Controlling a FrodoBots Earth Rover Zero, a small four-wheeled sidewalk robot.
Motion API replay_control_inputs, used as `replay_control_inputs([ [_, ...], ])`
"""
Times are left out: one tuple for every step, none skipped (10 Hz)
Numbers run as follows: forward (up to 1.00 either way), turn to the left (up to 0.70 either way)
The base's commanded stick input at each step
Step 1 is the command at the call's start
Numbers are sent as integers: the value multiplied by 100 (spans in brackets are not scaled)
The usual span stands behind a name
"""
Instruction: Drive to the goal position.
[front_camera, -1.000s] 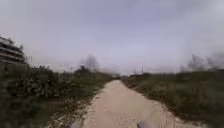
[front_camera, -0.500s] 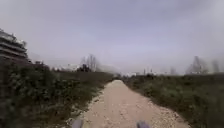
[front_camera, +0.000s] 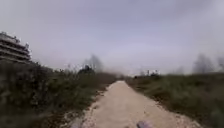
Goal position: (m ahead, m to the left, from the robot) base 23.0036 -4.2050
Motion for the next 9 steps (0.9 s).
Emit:
replay_control_inputs([
  [70, -1],
  [70, 0],
  [70, 0],
  [70, 0],
  [70, 0],
  [70, 0],
  [70, 0],
  [70, 0],
  [70, 0],
])
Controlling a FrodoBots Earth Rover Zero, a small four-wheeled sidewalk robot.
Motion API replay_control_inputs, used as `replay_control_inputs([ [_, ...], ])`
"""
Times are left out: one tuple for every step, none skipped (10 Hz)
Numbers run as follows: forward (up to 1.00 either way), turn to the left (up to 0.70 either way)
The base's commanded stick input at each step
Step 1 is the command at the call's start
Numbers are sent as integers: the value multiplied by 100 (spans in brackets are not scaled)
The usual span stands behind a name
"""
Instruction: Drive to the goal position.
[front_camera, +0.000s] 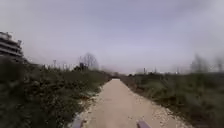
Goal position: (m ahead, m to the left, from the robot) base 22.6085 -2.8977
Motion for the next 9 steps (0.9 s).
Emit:
replay_control_inputs([
  [70, 0],
  [70, 0],
  [70, 0],
  [70, -3],
  [70, -23],
  [70, -35],
  [70, -22],
  [70, -1],
  [70, 0],
])
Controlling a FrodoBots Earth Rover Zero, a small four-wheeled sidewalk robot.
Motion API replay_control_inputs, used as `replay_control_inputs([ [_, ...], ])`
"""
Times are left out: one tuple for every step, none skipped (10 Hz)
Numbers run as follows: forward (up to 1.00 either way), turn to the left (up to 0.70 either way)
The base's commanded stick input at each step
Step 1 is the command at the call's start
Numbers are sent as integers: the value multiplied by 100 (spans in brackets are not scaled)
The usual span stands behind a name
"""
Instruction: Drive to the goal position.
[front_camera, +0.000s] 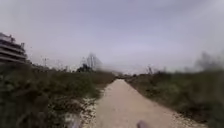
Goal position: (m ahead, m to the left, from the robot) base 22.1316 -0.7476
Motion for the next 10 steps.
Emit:
replay_control_inputs([
  [70, 0],
  [70, 0],
  [70, 0],
  [70, 0],
  [70, 0],
  [70, 0],
  [70, 0],
  [70, 0],
  [70, 0],
  [70, 0],
])
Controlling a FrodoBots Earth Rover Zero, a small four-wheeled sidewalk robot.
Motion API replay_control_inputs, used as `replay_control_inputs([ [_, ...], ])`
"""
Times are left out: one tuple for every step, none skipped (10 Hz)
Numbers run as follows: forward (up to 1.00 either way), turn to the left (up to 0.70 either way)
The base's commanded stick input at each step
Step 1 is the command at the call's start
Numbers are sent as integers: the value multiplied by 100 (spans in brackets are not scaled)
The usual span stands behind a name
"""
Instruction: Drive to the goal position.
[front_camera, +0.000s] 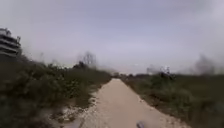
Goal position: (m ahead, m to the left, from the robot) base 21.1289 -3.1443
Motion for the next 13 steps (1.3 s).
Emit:
replay_control_inputs([
  [70, -3],
  [70, -23],
  [70, -35],
  [70, -34],
  [70, -2],
  [70, 0],
  [70, 0],
  [70, 0],
  [70, 0],
  [70, 0],
  [70, 0],
  [70, 0],
  [70, 0],
])
